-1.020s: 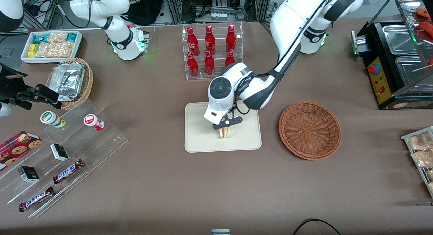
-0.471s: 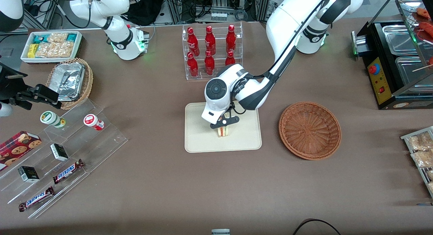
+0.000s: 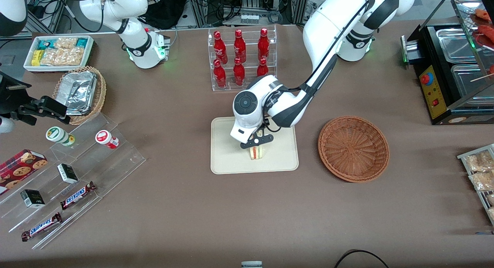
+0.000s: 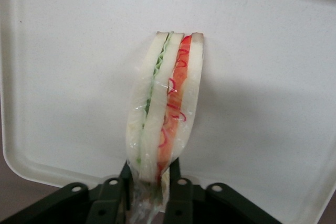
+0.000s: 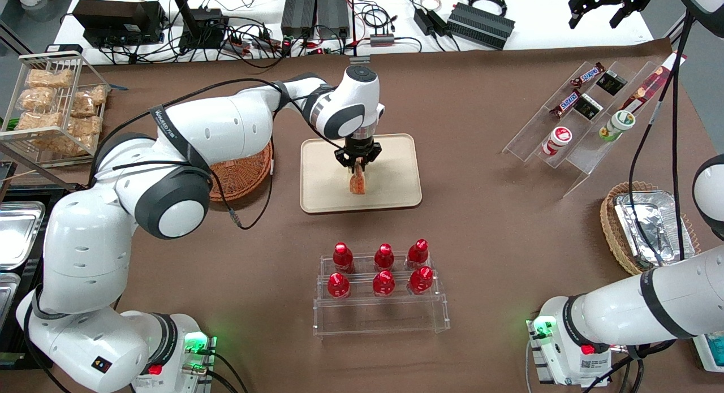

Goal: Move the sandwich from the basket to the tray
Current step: 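Lower the sandwich onto the tray and open the left gripper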

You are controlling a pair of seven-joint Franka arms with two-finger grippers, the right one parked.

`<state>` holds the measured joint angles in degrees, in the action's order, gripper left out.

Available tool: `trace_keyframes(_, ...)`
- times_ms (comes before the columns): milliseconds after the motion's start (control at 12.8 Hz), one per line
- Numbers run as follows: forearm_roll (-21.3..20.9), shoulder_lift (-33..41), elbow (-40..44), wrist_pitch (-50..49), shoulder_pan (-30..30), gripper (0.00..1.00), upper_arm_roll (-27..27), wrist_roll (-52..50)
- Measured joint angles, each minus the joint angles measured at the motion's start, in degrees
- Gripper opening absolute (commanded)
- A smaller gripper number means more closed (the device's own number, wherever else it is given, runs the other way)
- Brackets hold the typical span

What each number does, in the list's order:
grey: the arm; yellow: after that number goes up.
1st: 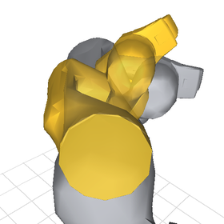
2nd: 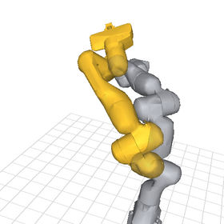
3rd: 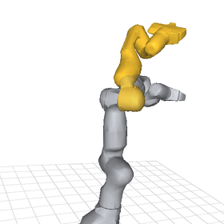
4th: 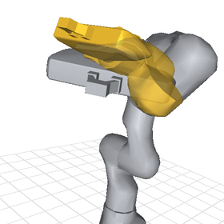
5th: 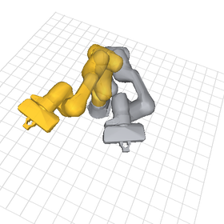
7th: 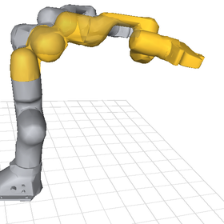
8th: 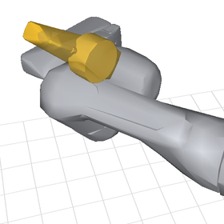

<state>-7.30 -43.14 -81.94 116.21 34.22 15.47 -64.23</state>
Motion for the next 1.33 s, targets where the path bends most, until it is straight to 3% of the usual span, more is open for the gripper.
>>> trace_keyframes(1333,-0.02,0.03,1.39,0.22,-0.01,1.0,-0.15,-0.21)
